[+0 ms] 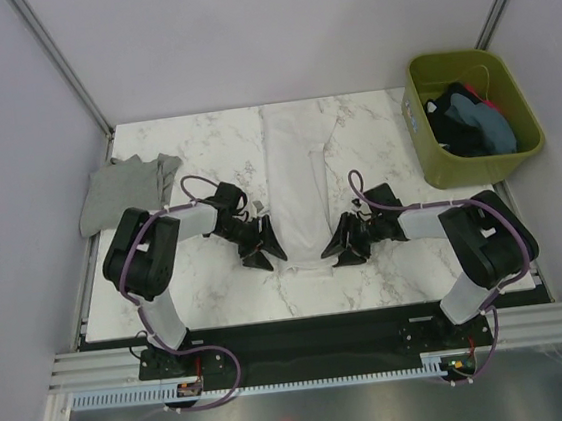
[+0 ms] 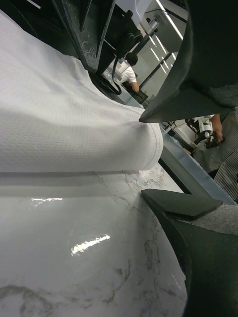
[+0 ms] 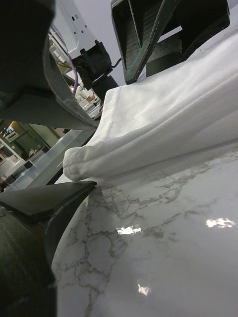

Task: Fold and stack the t-shirts
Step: Fold the tshirt

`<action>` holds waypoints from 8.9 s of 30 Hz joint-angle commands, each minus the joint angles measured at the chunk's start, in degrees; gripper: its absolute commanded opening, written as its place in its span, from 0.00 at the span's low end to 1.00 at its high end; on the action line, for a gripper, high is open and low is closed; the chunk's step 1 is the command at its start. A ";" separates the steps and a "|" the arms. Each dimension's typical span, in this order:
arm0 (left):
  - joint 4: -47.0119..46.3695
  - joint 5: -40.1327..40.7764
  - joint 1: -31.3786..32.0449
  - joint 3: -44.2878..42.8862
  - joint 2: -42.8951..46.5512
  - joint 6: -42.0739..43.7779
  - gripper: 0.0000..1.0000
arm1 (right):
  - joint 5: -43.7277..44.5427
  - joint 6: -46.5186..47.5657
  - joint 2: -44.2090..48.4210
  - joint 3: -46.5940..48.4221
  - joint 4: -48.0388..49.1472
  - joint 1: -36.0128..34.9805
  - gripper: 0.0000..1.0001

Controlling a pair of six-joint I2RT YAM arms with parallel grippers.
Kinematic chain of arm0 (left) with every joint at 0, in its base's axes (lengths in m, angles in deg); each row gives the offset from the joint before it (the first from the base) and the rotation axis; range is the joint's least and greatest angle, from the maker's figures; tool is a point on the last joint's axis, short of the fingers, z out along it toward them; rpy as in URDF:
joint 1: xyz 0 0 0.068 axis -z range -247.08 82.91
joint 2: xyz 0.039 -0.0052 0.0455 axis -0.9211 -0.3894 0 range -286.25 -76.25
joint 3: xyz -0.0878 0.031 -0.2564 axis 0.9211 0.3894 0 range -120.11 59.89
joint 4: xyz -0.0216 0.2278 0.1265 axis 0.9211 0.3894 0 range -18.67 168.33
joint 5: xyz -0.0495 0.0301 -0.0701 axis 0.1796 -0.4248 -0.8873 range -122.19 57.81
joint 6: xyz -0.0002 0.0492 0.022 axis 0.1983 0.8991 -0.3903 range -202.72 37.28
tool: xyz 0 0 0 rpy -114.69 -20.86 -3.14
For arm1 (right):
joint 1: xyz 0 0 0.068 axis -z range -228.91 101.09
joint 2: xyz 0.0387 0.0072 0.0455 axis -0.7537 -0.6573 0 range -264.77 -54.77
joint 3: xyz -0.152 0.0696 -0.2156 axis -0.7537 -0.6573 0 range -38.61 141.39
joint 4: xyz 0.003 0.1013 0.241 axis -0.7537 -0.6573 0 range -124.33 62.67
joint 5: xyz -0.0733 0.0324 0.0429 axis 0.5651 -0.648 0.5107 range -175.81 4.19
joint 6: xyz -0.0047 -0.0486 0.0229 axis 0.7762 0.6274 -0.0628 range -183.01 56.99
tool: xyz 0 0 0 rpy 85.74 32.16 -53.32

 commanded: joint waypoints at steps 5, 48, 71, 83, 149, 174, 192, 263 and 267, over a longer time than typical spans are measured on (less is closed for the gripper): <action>-2.84 -1.74 -0.11 0.18 -0.42 -2.09 0.50 | 1.13 1.09 -0.16 -1.16 -0.63 -0.23 0.45; 4.98 -7.19 -6.52 -30.44 -4.52 7.05 0.02 | 2.97 16.38 -4.08 31.42 -7.05 6.71 0.00; 0.59 -0.96 -10.48 -68.18 -36.18 10.56 0.07 | 7.45 21.92 -34.34 63.79 -3.71 8.03 0.00; 5.33 0.20 -10.30 -60.25 -23.81 13.03 0.77 | 11.85 27.47 -22.87 58.36 -6.96 9.78 0.68; -0.99 -7.63 -9.60 -36.38 -26.61 4.68 0.02 | 2.89 18.76 -27.05 35.48 0.24 9.26 0.26; 1.64 -8.68 -7.05 -20.74 8.46 5.03 0.02 | 0.25 16.30 4.94 26.43 -8.37 9.70 0.00; 4.46 -4.39 -12.76 -45.76 -14.98 9.78 0.02 | 0.34 14.02 -23.96 52.87 0.50 9.61 0.00; -20.51 -26.97 -13.02 -49.73 -25.64 -9.65 0.79 | -0.98 26.32 -35.67 54.11 -4.40 13.92 0.81; -15.25 -24.95 -15.83 -51.58 -24.14 -4.84 0.79 | -4.40 24.57 -32.07 57.89 -4.85 13.92 0.80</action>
